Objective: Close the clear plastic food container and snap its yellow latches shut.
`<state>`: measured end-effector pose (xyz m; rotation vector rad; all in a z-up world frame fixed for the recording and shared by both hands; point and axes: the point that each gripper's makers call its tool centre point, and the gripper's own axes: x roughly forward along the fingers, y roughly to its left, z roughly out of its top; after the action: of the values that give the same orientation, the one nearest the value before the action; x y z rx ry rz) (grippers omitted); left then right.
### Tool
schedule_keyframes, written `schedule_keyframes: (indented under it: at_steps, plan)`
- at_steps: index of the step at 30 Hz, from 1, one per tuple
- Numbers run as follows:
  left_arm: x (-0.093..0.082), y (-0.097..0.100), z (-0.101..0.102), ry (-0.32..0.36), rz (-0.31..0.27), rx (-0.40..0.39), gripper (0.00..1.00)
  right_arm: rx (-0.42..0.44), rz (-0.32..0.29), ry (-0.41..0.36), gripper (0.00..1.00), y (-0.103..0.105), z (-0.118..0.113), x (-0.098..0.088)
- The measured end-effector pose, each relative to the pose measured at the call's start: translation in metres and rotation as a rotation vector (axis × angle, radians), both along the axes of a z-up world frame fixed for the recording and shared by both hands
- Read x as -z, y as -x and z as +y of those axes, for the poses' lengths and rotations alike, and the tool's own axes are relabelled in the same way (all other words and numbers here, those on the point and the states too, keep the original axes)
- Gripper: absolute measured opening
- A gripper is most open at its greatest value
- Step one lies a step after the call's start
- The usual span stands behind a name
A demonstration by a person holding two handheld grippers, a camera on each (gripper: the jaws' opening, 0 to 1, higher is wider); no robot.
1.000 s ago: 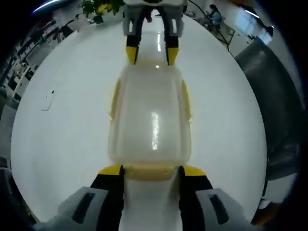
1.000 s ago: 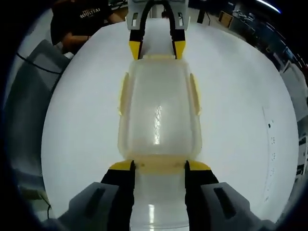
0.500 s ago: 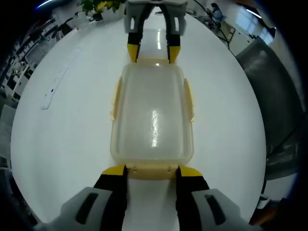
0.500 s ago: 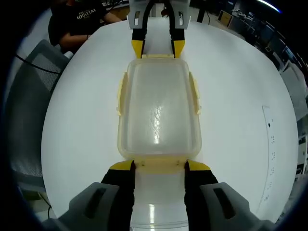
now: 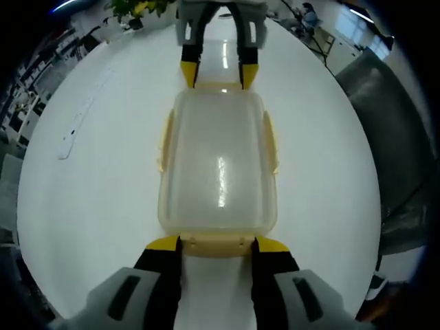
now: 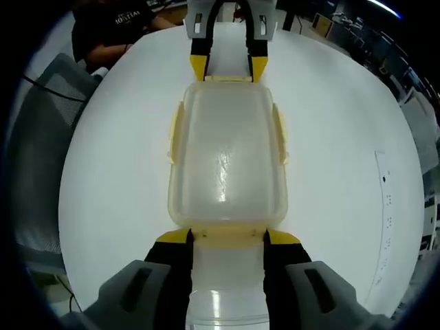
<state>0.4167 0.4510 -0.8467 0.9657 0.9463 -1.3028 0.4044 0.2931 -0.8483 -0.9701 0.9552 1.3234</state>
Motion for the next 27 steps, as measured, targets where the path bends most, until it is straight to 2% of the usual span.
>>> schedule_keyframes:
  at_steps: [11, 18, 27]
  plan:
    - [-0.007, 0.004, 0.0, -0.001, -0.003, 0.003, 0.34, 0.006, -0.002, -0.012, 0.37, 0.002, -0.002, -0.003]
    - [-0.014, 0.006, -0.002, 0.0, -0.01, 0.004, 0.34, 0.012, -0.005, -0.037, 0.37, 0.004, -0.004, -0.014]
    - [-0.038, 0.012, -0.001, -0.005, -0.024, -0.006, 0.34, 0.001, -0.026, -0.065, 0.37, 0.007, -0.003, -0.04]
